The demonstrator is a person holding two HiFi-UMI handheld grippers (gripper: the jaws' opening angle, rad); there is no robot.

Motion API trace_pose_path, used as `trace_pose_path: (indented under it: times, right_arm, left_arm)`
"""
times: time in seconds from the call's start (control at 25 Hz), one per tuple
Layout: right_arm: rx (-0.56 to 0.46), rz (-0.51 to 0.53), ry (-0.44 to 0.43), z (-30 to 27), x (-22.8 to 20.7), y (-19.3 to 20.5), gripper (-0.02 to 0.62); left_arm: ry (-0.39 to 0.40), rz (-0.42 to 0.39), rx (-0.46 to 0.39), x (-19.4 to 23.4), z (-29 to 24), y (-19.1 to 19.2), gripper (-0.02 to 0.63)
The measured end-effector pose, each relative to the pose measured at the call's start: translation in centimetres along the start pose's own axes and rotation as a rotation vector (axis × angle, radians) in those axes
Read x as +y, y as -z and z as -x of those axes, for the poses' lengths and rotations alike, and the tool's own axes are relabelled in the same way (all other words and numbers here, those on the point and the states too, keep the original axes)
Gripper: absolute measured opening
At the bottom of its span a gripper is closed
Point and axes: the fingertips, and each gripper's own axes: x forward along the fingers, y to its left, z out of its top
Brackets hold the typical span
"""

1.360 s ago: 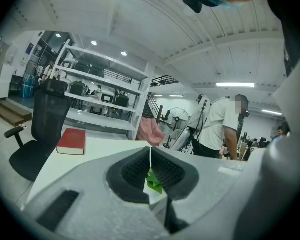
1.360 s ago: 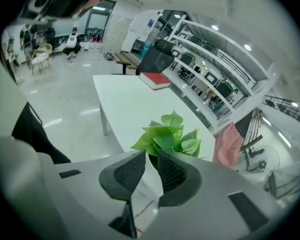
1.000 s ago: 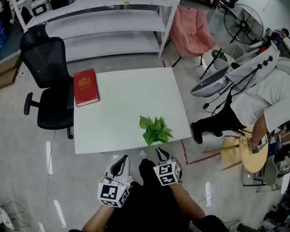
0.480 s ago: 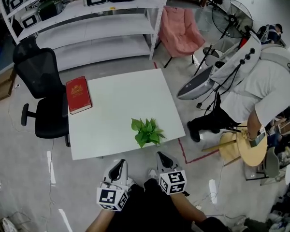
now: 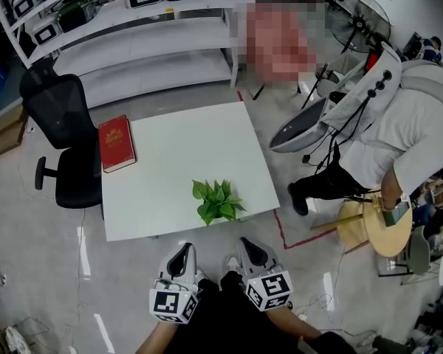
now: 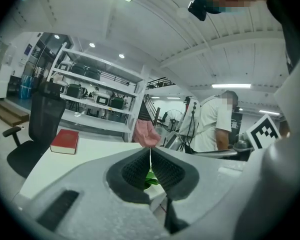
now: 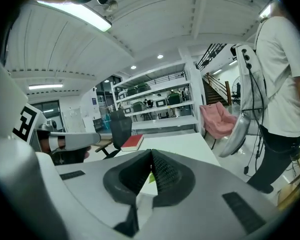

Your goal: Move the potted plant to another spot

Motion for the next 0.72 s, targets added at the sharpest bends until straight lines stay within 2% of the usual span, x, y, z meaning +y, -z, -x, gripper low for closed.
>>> trace_pose_path:
  times: [0.2, 0.48, 0.72]
  right_arm:
    - [0.012, 0.007, -0.03, 0.2, -0.7, 0.5, 0.012]
    - [0.024, 0.005, -0.035, 0.3, -1.5, 0.7, 0.012]
    - [0.021, 0.004, -0.03, 0.6, -1.7, 0.5, 0.012]
  left_arm:
    - [-0.021, 0.001, 0.003, -0.9, -0.5, 0.4, 0.021]
    - [-0.01, -0.032, 0.001, -1.8, -1.2, 0.5, 0.021]
    - [-0.013, -0.024, 0.009, -2.3, -1.3, 0.5, 0.021]
